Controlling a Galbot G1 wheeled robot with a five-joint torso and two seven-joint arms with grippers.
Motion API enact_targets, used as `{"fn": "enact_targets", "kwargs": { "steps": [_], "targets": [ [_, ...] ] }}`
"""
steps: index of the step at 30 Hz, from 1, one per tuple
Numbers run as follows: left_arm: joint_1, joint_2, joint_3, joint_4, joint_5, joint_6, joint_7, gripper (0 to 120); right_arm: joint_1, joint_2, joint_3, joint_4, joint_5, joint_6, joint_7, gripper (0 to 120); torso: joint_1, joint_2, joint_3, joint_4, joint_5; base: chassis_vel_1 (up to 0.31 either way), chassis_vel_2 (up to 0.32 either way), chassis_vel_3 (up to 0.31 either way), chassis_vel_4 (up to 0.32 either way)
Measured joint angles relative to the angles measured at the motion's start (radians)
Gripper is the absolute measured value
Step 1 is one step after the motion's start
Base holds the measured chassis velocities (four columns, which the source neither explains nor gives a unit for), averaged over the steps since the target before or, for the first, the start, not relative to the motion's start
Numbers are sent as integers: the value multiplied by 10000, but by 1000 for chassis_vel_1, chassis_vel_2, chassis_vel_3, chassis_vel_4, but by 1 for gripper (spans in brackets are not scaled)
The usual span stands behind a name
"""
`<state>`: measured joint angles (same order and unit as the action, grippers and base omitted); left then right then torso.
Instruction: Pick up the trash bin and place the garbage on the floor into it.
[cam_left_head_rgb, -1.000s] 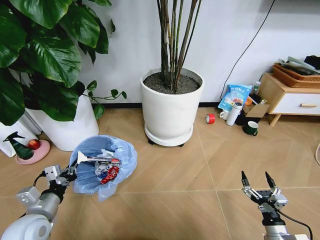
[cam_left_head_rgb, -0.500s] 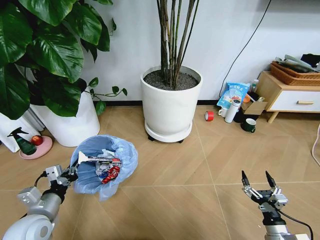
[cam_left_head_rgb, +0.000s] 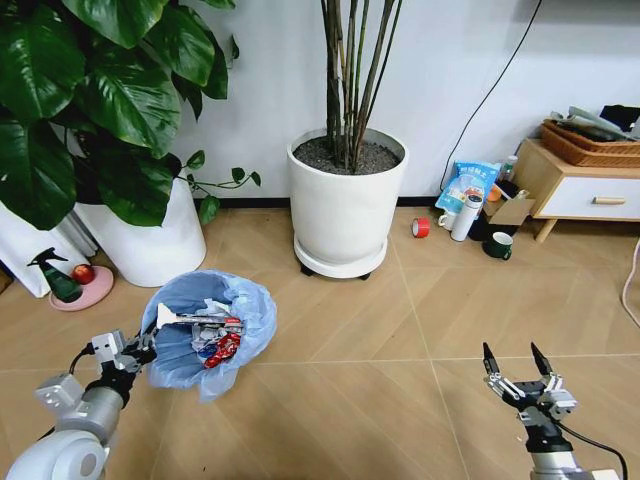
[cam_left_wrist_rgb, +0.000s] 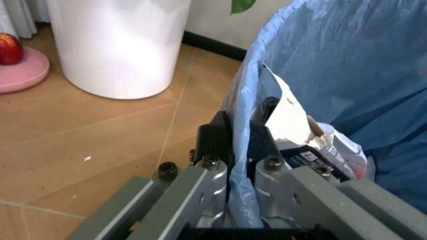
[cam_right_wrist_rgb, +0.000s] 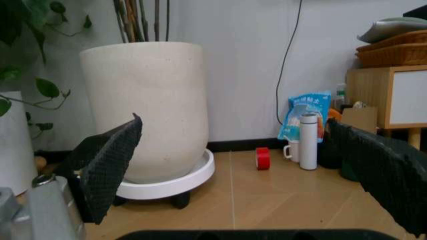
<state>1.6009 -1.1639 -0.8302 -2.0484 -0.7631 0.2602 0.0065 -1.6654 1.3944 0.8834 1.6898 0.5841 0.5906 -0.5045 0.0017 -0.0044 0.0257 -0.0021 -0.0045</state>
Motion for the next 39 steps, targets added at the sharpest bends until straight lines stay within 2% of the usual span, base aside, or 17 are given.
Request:
{"fn": "enact_targets", "kwargs": {
  "steps": [39],
  "targets": [
    [-112, 41, -40, 59, -66, 22, -54, 0, 129, 34, -163, -148, 1, 62, -61, 100, 0, -1, 0, 0, 0, 109, -29, -101, 26]
  ]
}}
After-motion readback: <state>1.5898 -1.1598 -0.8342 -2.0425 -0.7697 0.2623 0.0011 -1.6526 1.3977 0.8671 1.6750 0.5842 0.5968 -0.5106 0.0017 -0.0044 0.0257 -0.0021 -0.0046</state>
